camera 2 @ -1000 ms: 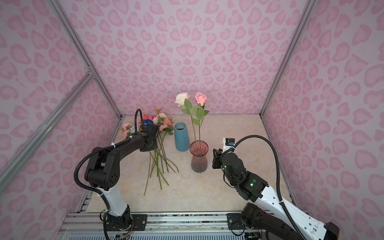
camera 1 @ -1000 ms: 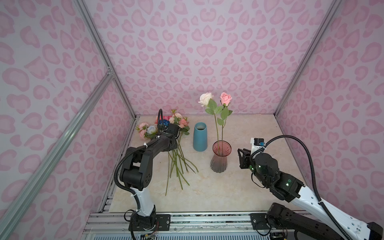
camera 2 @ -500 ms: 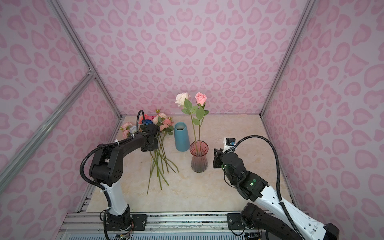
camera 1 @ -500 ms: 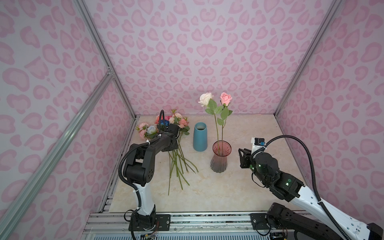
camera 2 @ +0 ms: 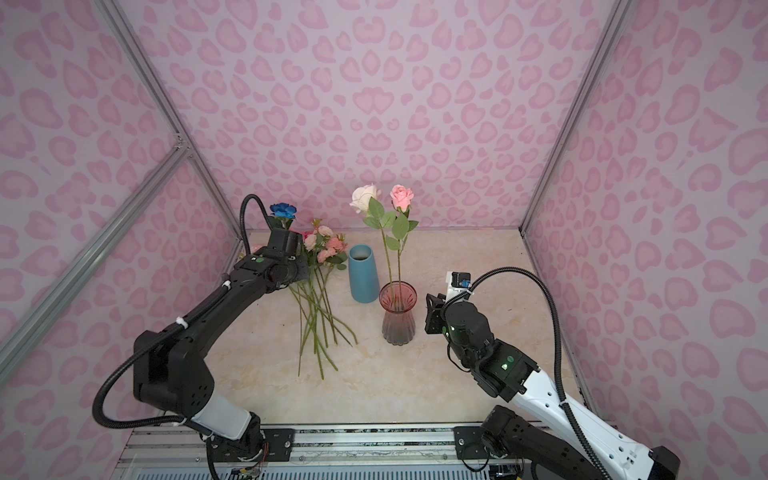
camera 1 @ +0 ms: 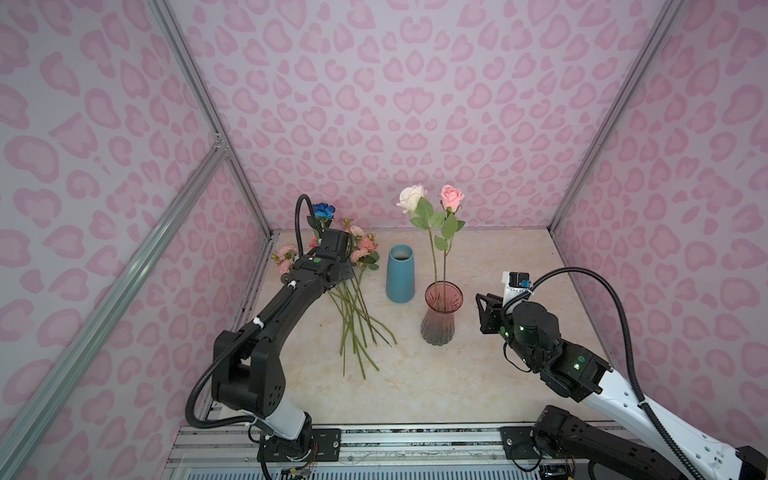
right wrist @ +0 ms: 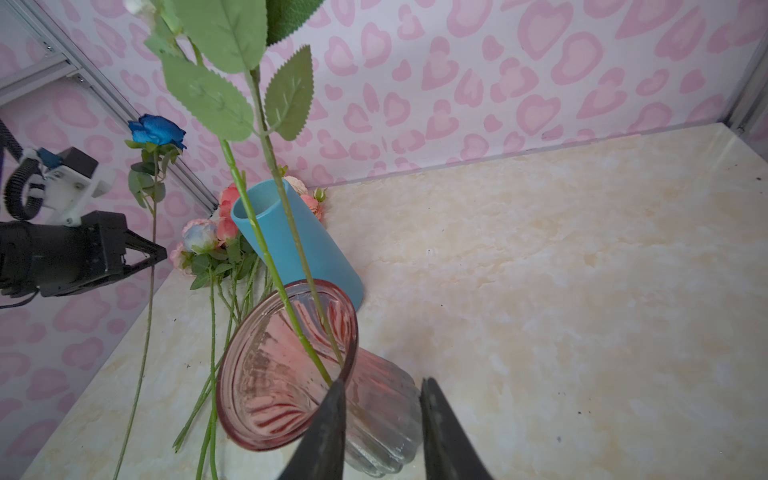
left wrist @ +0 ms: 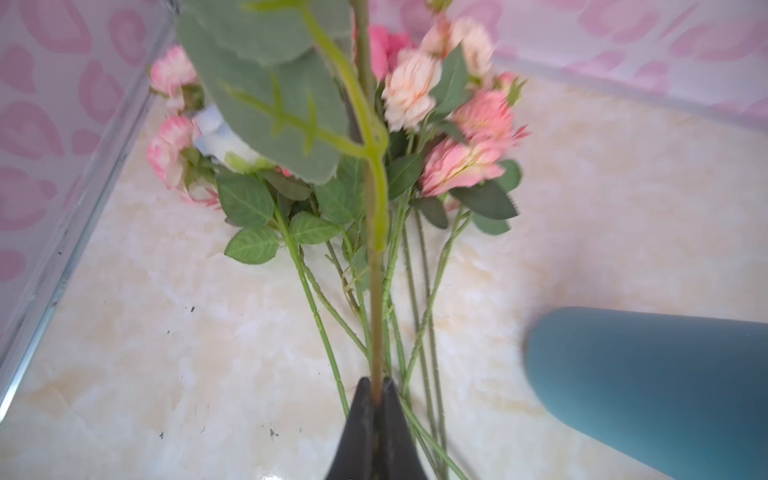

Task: Arrange the flowers into the vase
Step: 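Lift the blue rose upright with the left gripper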

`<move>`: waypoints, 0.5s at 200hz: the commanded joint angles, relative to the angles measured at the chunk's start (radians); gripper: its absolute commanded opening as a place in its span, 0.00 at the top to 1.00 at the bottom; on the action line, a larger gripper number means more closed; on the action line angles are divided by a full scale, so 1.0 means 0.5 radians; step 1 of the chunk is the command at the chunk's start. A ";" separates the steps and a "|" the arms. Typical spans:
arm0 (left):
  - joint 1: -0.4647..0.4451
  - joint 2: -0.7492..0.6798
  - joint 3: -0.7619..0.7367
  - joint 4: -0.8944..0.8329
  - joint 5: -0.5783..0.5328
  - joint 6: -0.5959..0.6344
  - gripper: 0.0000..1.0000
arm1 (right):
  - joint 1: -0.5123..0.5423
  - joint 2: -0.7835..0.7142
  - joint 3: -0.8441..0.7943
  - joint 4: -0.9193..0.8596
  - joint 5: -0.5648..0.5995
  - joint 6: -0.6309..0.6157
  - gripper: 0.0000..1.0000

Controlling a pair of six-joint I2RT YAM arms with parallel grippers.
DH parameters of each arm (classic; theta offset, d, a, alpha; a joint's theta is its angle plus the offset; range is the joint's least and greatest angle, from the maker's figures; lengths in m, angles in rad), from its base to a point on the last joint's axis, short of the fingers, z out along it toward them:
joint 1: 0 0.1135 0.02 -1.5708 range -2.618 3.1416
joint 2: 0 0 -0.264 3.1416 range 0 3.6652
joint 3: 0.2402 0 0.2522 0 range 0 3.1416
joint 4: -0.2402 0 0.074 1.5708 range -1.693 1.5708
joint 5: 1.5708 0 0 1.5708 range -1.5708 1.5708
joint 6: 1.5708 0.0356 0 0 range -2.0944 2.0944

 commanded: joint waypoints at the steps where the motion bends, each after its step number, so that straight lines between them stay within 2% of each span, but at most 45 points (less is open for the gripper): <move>1: -0.051 -0.305 -0.060 0.072 0.092 0.040 0.97 | 0.003 -0.030 0.035 0.069 -0.106 -0.094 0.66; 32: -0.248 -0.854 -0.329 0.521 0.321 0.190 0.97 | 0.043 -0.039 0.067 0.210 -0.350 -0.162 0.63; 55: -0.435 -1.157 -0.527 0.930 0.506 0.280 0.97 | 0.196 0.053 0.132 0.332 -0.461 -0.274 0.59; 81: -0.619 -1.254 -0.571 1.153 0.630 0.310 0.97 | 0.444 0.215 0.251 0.450 -0.506 -0.442 0.55; 100: -0.732 -1.214 -0.539 1.216 0.653 0.326 0.97 | 0.523 0.356 0.369 0.485 -0.581 -0.464 0.54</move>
